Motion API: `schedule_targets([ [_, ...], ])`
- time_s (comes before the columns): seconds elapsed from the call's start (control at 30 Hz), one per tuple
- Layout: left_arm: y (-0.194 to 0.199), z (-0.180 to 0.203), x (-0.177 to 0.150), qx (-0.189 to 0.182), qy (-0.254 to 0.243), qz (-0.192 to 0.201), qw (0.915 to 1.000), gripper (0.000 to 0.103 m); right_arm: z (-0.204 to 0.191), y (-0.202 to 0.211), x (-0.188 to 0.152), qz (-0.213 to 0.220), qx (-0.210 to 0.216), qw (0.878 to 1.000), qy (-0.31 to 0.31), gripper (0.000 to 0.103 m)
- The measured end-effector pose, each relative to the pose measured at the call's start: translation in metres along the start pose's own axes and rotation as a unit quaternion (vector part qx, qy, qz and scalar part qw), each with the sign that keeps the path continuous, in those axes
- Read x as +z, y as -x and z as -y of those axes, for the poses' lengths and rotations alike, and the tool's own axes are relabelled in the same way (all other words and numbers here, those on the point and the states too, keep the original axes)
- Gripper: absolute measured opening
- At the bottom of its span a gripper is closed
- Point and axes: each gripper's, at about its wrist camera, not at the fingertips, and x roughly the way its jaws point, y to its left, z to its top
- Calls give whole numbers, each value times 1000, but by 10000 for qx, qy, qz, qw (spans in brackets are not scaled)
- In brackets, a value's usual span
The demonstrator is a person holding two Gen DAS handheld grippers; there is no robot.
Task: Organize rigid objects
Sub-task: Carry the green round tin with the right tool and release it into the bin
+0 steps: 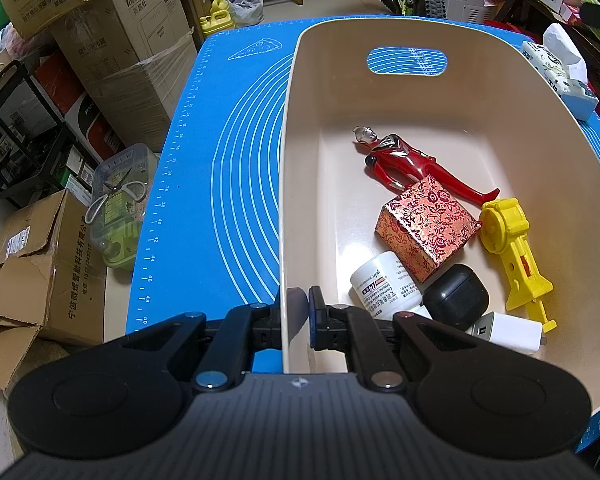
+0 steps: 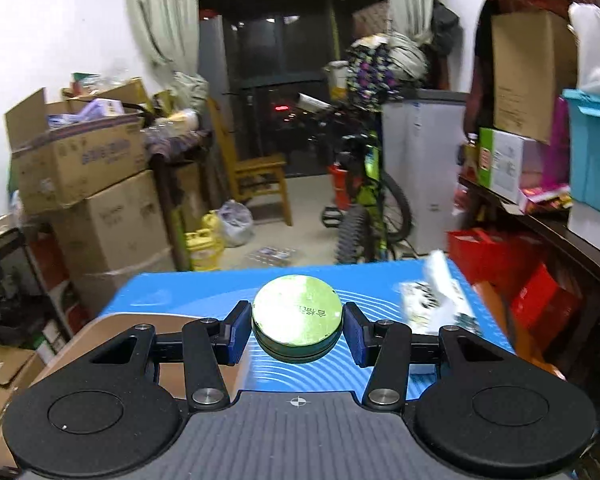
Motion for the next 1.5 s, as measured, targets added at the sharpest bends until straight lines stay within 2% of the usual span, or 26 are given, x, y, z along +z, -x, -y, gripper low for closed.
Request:
schedule_targets([
  [0.23, 0, 0, 0, -4, -2, -1, 10000, 11, -46, 4, -2, -366, 322, 9984, 300, 54],
  [0.4, 0, 0, 0, -2, -3, -1, 10000, 11, -79, -4, -19, -875, 540, 9926, 640, 54],
  [0.57, 0, 0, 0, 2, -7, 0, 10000, 11, -101, -16, -36, -1458, 696, 9821, 964, 54],
  [0.83, 0, 0, 0, 9, -4, 0, 10000, 11, -114, -31, -60, -2258, 826, 9629, 1229, 54],
  [0.97, 0, 0, 0, 6, 1, -1, 10000, 11, -118, -29, -62, -2267, 821, 9607, 1376, 54],
  [1.0, 0, 0, 0, 5, 1, -1, 10000, 11, -117, -28, -62, -2254, 823, 9613, 1353, 61],
  [1.13, 2, 0, -1, 17, 15, 54, 10000, 11, -112, -18, -55, -2133, 887, 9657, 1182, 70],
  [1.23, 7, 2, -2, -22, 56, 130, 9999, 21, -107, -9, -46, -1977, 824, 9710, 1058, 78],
  [1.3, 15, 3, -3, -118, 134, 253, 9995, 49, -103, -1, -42, -1896, 771, 9743, 943, 82],
  [1.4, 30, 9, -4, -123, 173, 478, 9986, 60, -95, 12, -37, -1805, 689, 9782, 761, 86],
  [1.5, 42, 16, -4, -79, 198, 598, 9980, 66, -85, 26, -33, -1723, 562, 9813, 656, 92],
])
